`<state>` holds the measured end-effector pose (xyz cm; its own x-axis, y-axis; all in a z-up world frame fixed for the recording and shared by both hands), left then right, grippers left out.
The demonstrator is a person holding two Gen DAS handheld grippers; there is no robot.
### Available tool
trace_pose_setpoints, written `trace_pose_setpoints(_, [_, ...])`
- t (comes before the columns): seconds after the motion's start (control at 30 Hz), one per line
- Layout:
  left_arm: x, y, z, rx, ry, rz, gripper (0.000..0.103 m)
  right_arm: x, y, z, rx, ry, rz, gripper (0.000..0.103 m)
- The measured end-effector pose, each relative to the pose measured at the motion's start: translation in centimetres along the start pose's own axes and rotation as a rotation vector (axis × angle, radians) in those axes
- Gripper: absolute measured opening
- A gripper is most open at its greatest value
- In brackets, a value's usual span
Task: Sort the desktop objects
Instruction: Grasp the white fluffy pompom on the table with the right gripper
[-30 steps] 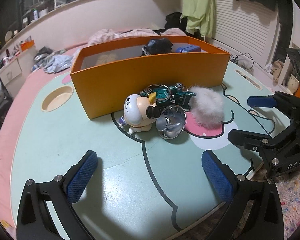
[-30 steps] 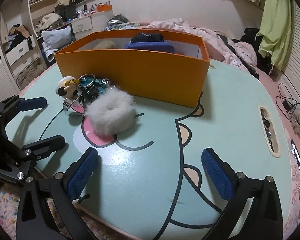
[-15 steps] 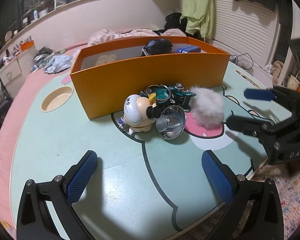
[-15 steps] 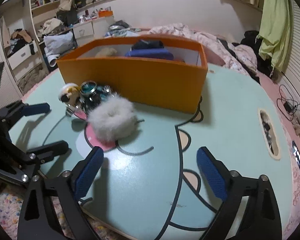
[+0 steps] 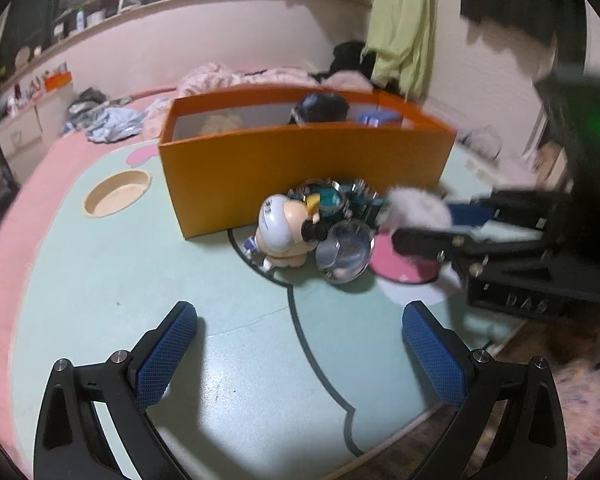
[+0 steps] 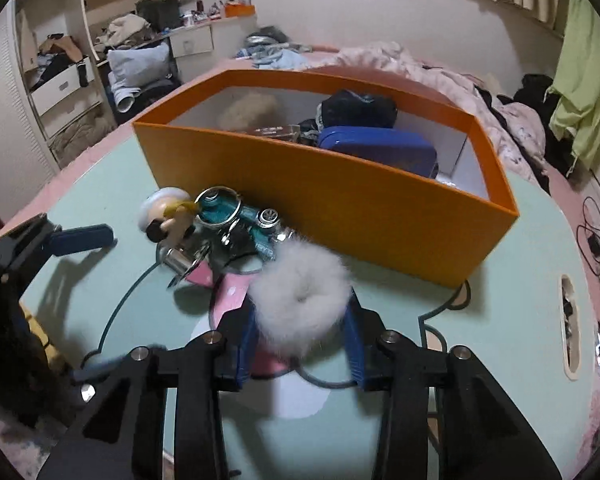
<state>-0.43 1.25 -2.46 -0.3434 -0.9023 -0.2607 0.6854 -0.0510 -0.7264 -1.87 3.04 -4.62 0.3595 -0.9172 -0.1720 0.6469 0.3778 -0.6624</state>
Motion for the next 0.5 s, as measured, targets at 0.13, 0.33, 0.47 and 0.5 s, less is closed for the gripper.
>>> trace_pose_setpoints(0.13, [0.4,-1.0,1.1,-0.075,0.040,0.030,0.095,-0.7,0.2,1.1,-0.058,0.004,-0.035,0.038])
trace_pose_setpoints(0.33, [1.6,-3.9,-0.5,-0.075,0.008,0.064,0.079,-1.3,0.0,1.0,-0.059,-0.005,-0.077,0.038])
trace_pose_setpoints(0.47, [2.2,-4.0,-2.0,-0.043,0.002,0.092,0.070,-1.3,-0.2,0.9,-0.058,-0.007,-0.079,0.038])
trace_pose_setpoints(0.5, [2.5,-3.8,-2.4,-0.027,0.005,0.106,0.057,-1.3,-0.3,0.9,-0.058,-0.007,-0.078,0.038])
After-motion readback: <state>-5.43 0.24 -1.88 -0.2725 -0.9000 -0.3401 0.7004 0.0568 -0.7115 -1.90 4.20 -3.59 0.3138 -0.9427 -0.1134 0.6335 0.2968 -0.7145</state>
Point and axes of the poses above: each gripper's, at about its wrist camera, not at the fingertips, and z roughly against the way its jaws point, x to its left, y to its underside, the point moved 6 cm from there along -z, roughly the way its jaws point, and after that the axes turned 14 degrees about y, right-handed, at the moved point
